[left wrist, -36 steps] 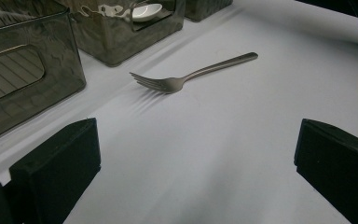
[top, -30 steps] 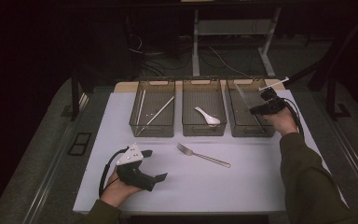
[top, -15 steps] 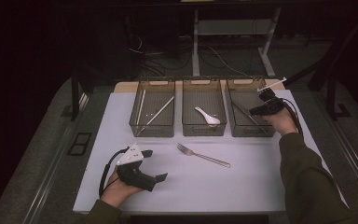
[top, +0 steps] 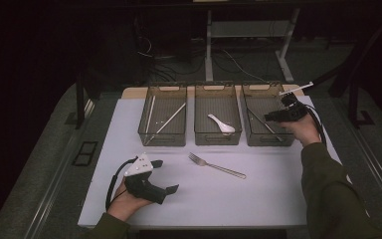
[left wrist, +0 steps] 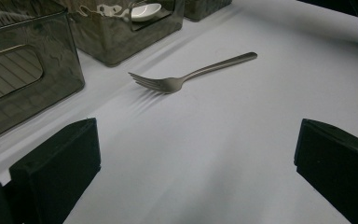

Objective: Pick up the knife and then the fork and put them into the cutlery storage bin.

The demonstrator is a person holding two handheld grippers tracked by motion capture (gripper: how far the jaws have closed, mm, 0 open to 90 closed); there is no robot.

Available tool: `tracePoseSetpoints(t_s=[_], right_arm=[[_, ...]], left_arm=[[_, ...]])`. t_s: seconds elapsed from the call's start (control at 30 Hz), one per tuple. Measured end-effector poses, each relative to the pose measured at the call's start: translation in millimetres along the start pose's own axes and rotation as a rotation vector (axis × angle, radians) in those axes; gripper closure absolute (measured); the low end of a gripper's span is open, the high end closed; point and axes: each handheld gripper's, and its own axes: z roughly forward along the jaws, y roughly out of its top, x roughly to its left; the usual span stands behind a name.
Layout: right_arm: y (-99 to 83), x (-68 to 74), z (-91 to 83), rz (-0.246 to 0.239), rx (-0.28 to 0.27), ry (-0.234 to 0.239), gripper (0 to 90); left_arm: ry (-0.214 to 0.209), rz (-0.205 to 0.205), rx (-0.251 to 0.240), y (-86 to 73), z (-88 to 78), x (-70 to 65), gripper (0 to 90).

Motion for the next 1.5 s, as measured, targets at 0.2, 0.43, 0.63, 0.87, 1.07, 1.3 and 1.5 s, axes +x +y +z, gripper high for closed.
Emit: tracePoseSetpoints(t_s=[0.2,0.43,0.63,0.87,1.07,1.3,1.5], right_arm=[[-3.6,0.7,-10.9,0.016,-0.066,0.028,57.6],[-7.4,7.2,-30.4,0.0,-0.125,0.071,55.5],[-8.8,19.8,-47.6,-0.045,-0.157,0.108,55.5],[-12.9,34.4,-58.8,-0.098,-0.171,0.138,58.2],[-20.9,46.9,-64.2,-0.119,-0.187,0.169,59.9],[-34.4,59.6,-64.5,-0.131,-0.203,0.206,65.3],[-42.9,68.1,-59.6,-0.155,-0.194,0.238,65.5]], left_arm=[[0.0,0.002,0.004,-0.1,0.1,0.3,0.0],[0.0,0.0,0.002,-0.2,0.1,0.4,0.0],[-0.001,0.002,0.006,0.0,0.8,0.0,0.0],[0.004,-0.003,0.007,-1.0,-0.9,1.2,0.0],[0.001,-0.007,-0.001,-1.5,-0.6,1.7,0.0],[0.0,-0.009,-0.001,-1.9,-0.7,3.2,0.0],[0.005,-0.006,-0.001,-0.8,-1.7,2.0,0.0]])
